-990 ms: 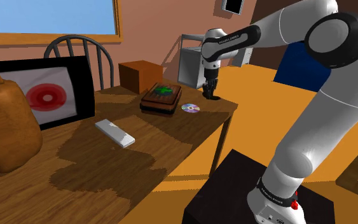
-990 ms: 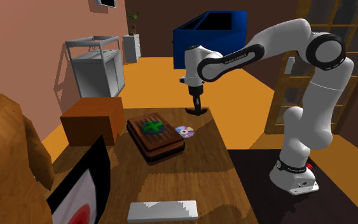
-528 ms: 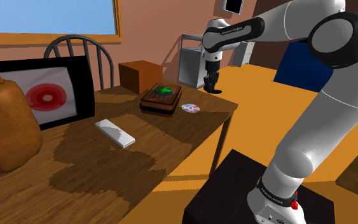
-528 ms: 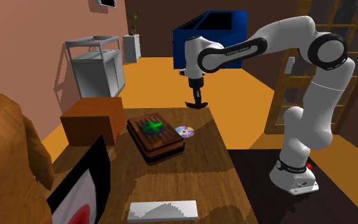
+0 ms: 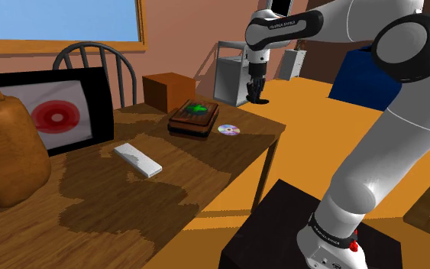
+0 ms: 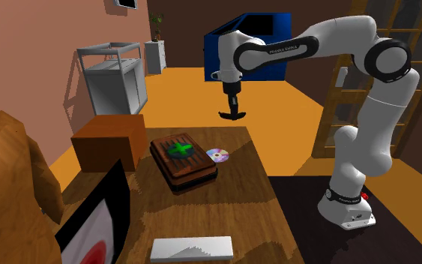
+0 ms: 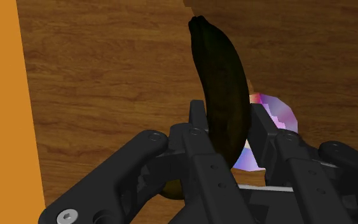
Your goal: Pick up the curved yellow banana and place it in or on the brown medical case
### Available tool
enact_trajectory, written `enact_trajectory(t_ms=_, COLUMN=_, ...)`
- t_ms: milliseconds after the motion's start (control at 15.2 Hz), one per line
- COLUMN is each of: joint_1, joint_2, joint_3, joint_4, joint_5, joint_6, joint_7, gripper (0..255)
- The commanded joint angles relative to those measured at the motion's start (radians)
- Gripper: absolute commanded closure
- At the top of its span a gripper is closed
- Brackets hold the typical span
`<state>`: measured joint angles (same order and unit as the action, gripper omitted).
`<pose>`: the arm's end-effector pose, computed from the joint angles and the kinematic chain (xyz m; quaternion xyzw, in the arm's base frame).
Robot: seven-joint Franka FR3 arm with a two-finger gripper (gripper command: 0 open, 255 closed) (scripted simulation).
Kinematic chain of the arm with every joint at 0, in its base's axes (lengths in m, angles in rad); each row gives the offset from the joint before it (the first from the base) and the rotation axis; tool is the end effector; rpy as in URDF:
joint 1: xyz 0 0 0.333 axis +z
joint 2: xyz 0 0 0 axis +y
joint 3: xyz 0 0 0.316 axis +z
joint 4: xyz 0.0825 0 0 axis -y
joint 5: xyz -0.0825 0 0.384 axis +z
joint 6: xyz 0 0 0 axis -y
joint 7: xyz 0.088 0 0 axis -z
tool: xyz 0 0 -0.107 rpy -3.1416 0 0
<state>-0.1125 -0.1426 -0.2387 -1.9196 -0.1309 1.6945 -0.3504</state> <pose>0.4720 -0.1925 0.5440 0.9979 0.0124 -0.0567 0.0301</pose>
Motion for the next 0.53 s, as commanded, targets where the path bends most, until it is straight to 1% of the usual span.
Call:
enact_trajectory(t_ms=0, joint_1=0.001, joint_2=0.001, joint_3=0.001, joint_4=0.026, joint_5=0.001, joint_6=-0.025, joint_7=-0.001, gripper=255)
enact_trajectory(t_ms=198, joint_1=0.001, joint_2=0.002, joint_3=0.002, joint_4=0.057, joint_5=0.002, joint_6=-0.055, joint_7=-0.004, gripper=255)
enact_trajectory(t_ms=462, joint_1=0.036, joint_2=0.093, joint_3=0.039, joint_4=0.161, joint_5=0.031, joint_6=-0.077, joint_7=0.059, gripper=255)
